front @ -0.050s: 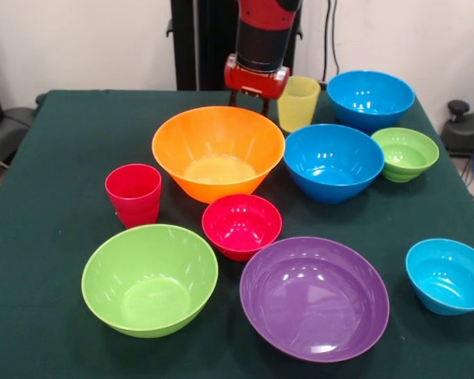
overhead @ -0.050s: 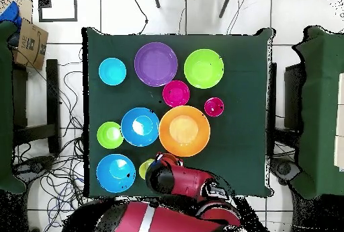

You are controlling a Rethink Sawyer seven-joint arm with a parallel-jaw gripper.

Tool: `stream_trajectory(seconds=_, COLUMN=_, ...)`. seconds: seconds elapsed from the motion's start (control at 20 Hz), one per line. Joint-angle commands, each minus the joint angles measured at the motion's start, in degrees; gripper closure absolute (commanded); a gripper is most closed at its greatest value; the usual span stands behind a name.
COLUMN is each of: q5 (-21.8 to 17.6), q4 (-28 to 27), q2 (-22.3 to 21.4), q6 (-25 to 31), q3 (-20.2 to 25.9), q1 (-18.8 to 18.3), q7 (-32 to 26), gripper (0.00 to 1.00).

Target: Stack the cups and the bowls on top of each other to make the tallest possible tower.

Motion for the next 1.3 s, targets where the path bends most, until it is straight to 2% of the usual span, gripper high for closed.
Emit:
stream_trajectory(seconds=0.05, q5=1.12, q4=-4.7, q2=1.64, q6=-0.34, q3=3.67, q1=0.26, q7=7.8, gripper=0.0)
stream_trajectory(seconds=0.45, q5=-0.39, q4=-4.51, q2=-2.71, q6=9.55, q3=4.24, q1=-0.18, q7=3.09, gripper=0.0)
stream_trajectory(seconds=0.7, q5=0.91, q4=-2.35, q2=-10.11, q6=18.32, q3=4.98, q1=-2.07, q7=2.73, gripper=0.0)
stream_trajectory(seconds=1.05, q5=2.52, q4=-0.95, q2=-15.07, q6=22.1, q3=6.21, q1=-4.35, q7=5.19, gripper=0.0)
stream_trajectory(seconds=1.3, q5=2.12, q4=-1.58, q2=-15.72, q6=22.1, q3=5.14, q1=-2.89, q7=6.22, gripper=0.0)
